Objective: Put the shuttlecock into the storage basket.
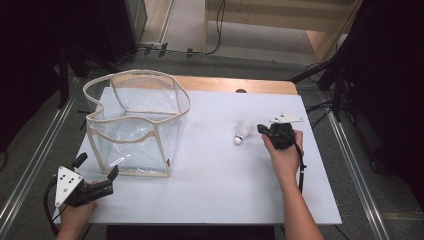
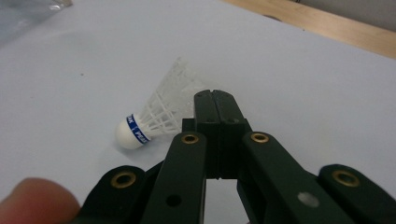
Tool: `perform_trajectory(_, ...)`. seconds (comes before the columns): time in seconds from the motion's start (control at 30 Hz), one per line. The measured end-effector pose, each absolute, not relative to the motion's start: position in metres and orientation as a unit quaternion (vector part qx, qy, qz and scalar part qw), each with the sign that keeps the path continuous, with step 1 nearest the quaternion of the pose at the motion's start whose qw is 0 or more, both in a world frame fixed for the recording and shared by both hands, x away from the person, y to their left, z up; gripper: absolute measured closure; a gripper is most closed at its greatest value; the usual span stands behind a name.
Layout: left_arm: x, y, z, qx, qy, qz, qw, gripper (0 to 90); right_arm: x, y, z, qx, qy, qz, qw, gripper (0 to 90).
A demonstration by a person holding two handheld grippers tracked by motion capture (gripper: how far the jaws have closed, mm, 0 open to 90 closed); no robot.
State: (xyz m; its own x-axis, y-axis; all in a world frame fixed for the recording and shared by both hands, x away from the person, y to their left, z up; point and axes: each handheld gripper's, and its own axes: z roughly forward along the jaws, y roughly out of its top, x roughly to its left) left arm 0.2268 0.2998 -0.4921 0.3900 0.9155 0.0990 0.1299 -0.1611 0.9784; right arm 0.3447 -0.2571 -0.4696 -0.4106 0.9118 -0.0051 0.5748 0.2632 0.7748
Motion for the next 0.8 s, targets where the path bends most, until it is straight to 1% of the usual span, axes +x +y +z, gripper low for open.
perform_trajectory(0.03, 0.227, 0.300, -0.492, 0.658, 0.396, 0.384, 0.512, 0.0, 0.347, -0.257, -0.471, 0.492, 0.761, 0.354, 0.232, 87.7)
perform_trajectory(0.07, 0.227, 0.300, -0.492, 0.659, 0.397, 0.384, 0.511, 0.0, 0.351, -0.258, -0.474, 0.497, 0.760, 0.357, 0.219, 87.8)
perform_trajectory(0.3, 0.227, 0.300, -0.492, 0.658, 0.397, 0.383, 0.512, 0.0, 0.355, -0.262, -0.487, 0.510, 0.763, 0.346, 0.194, 87.9)
perform_trajectory(0.8, 0.227, 0.300, -0.492, 0.658, 0.397, 0.383, 0.512, 0.0, 0.367, -0.248, -0.506, 0.515, 0.775, 0.317, 0.182, 87.9)
